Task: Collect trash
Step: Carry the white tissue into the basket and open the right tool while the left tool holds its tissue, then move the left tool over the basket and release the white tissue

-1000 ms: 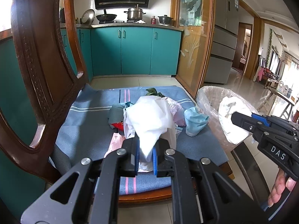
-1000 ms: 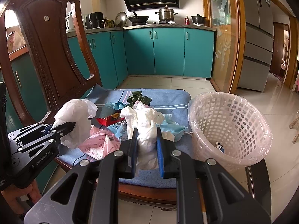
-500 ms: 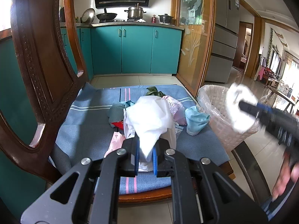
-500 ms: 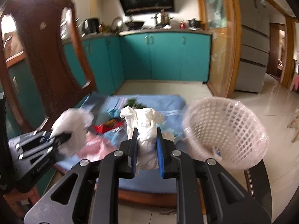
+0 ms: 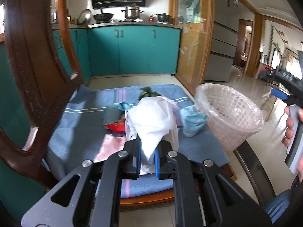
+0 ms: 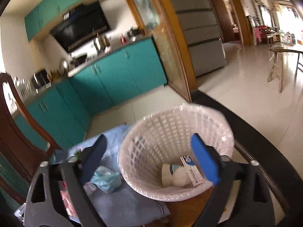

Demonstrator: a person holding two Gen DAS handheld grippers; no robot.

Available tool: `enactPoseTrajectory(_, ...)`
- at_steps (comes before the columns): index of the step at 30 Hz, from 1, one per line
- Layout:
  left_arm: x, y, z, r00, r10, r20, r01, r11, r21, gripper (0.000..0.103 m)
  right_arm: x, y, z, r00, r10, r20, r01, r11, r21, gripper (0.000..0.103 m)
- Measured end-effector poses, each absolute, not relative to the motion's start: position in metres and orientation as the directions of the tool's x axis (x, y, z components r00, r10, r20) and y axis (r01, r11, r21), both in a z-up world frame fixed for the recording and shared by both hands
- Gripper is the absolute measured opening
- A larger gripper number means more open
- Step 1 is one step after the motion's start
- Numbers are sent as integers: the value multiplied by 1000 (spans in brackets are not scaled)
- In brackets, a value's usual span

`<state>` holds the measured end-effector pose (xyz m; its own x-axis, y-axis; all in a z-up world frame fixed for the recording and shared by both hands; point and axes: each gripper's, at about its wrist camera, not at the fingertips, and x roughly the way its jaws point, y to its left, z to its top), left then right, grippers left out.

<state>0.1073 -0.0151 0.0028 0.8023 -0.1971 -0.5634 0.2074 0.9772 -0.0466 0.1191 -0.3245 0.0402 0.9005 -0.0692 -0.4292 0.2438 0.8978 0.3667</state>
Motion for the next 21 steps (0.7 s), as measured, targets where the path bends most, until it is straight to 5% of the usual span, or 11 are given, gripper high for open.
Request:
enactPoseTrajectory(5, 118, -65, 5, 755, -310, -578, 317, 944, -91, 12, 80, -356, 45, 926, -174, -334, 327, 812, 484, 98)
enactPoseTrajectory(11, 164, -172, 21, 687, -443, -576, 465, 877, -120, 14, 73, -380, 43, 916, -229, -329, 382, 751, 539, 98)
enactPoseTrajectory(12, 179, -191, 24, 664, -479, -575, 487, 860, -154, 21, 74, -381, 42, 916, -227, -332, 382, 751, 539, 98)
enactPoseTrajectory(15, 209, -221, 17, 655, -448, -608, 465, 874, -142, 90, 75, -380, 44, 915, -217, -340, 377, 758, 532, 98)
enactPoseTrajectory(21, 201, -174, 0, 699, -311, -644, 362, 931, -57, 89, 86, -356, 46, 917, -139, -374, 317, 823, 471, 98)
